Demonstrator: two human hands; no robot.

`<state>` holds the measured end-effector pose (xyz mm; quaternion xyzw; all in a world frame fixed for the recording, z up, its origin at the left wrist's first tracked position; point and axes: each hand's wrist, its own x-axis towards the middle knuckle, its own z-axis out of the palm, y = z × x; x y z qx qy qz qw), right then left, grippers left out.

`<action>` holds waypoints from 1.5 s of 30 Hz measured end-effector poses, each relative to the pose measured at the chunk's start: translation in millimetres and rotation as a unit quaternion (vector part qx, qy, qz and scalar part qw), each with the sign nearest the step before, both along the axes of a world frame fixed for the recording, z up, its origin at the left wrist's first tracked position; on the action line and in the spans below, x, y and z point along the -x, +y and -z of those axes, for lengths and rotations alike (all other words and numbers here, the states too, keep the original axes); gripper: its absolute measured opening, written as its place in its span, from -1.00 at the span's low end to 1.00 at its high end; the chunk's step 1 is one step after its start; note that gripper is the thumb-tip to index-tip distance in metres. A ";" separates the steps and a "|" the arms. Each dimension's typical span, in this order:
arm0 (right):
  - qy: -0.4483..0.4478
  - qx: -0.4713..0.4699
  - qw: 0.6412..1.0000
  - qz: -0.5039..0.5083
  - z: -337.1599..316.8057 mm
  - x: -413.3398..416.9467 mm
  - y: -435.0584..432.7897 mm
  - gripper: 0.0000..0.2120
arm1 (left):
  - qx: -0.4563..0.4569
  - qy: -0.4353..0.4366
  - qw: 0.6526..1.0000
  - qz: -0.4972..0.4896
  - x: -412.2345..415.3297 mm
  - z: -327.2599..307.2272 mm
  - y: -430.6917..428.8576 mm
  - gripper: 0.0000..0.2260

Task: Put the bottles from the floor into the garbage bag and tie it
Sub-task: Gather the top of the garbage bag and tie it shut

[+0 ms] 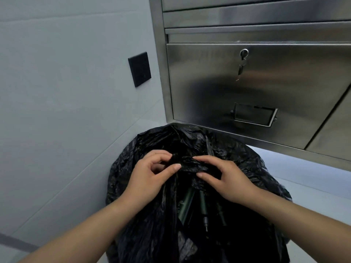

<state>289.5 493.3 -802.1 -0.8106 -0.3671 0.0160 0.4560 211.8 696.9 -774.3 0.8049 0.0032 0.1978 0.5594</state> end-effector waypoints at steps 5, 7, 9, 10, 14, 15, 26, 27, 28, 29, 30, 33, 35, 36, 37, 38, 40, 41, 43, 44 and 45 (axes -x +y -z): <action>0.003 -0.008 1.000 -0.011 -4.3 9.1 -1.1 -0.64 | -0.006 0.053 0.997 0.055 -0.8 8.2 -9.1 -0.81; 0.001 -0.011 1.000 -0.018 -6.1 11.5 1.2 -0.64 | 0.020 0.072 0.995 0.070 -0.9 6.9 -12.8 -0.80; 0.004 -0.019 1.000 -0.022 -7.5 12.5 3.7 -0.64 | 0.037 0.070 0.994 0.075 -0.7 6.5 -16.0 -0.83; 0.008 -0.018 1.000 -0.022 -8.4 12.9 4.8 -0.63 | 0.036 0.067 0.995 0.067 -0.3 6.5 -16.6 -0.83; 0.017 0.043 0.998 -0.037 -9.9 14.9 6.7 -0.50 | 0.030 0.058 0.998 0.027 1.5 7.1 -15.1 -0.83; 0.017 0.073 0.996 -0.046 -9.7 15.3 6.9 -0.43 | 0.026 0.053 0.998 0.012 1.7 6.9 -14.2 -0.82; -0.021 0.021 0.999 -0.045 -18.8 11.0 10.0 -0.52 | 0.053 0.085 0.993 -0.055 -4.1 4.8 -6.4 -0.92; -0.008 0.007 0.999 -0.043 -21.4 10.0 10.0 -0.55 | 0.058 0.092 0.993 -0.052 -5.1 5.3 -6.0 -0.91; 0.009 -0.009 0.999 -0.045 -24.3 8.8 10.3 -0.58 | 0.065 0.098 0.992 -0.047 -6.1 5.5 -5.6 -0.91; 0.023 -0.021 0.998 -0.052 -27.4 7.5 10.7 -0.60 | 0.072 0.102 0.991 -0.044 -7.0 5.7 -5.2 -0.89; 0.031 -0.025 0.997 -0.064 -30.7 6.4 10.9 -0.60 | 0.078 0.105 0.991 -0.043 -8.0 6.0 -5.1 -0.86; 0.025 -0.005 0.995 -0.092 -36.0 2.9 9.2 -0.58 | 0.084 0.116 0.989 -0.039 -10.4 8.2 -5.1 -0.76; 0.012 0.013 0.996 -0.092 -37.1 2.7 6.8 -0.54 | 0.082 0.127 0.988 -0.021 -10.3 9.7 -6.3 -0.76; -0.004 0.020 0.996 -0.092 -36.9 3.2 6.0 -0.53 | 0.074 0.132 0.989 -0.011 -9.5 10.6 -6.9 -0.74; -0.025 0.026 0.995 -0.095 -36.4 4.0 5.6 -0.52 | 0.060 0.135 0.989 -0.001 -8.0 11.3 -7.5 -0.70; -0.046 0.032 0.994 -0.099 -35.6 4.7 5.7 -0.53 | 0.045 0.137 0.990 0.009 -6.6 12.0 -8.1 -0.67; -0.069 0.045 0.992 -0.096 -33.2 5.4 5.9 -0.57 | 0.022 0.135 0.990 0.025 -3.7 11.7 -8.7 -0.64; -0.073 0.050 0.992 -0.090 -32.2 5.2 5.9 -0.59 | 0.013 0.131 0.991 0.026 -3.0 10.9 -8.4 -0.64; -0.083 0.059 0.992 -0.076 -31.1 4.2 5.6 -0.66 | 0.018 0.122 0.992 0.026 -2.4 8.4 -8.0 -0.67; -0.086 0.064 0.992 -0.069 -31.0 3.6 5.4 -0.68 | 0.030 0.123 0.992 0.027 -2.4 7.3 -7.8 -0.68; -0.087 0.066 0.992 -0.064 -30.9 3.2 5.0 -0.69 | 0.040 0.128 0.991 0.030 -2.0 6.1 -7.2 -0.69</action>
